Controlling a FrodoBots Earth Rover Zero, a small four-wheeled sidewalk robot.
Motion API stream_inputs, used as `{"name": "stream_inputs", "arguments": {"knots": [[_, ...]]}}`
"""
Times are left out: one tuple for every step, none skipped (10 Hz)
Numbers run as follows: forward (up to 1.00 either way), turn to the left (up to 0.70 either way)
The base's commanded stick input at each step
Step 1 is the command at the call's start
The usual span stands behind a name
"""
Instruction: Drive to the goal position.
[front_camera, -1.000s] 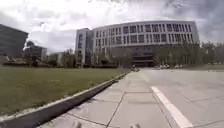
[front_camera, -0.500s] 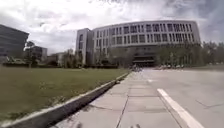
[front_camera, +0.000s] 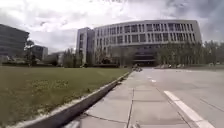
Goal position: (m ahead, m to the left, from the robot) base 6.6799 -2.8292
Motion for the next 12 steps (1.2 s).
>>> {"name": "stream_inputs", "arguments": {"knots": [[0.7,-0.3],[0.7,-0.3],[0.7,0.0],[0.7,0.0],[0.7,0.0],[0.7,0.0],[0.7,0.0],[0.7,0.0],[0.7,0.0],[0.7,0.0],[0.7,0.0],[0.7,0.0]]}}
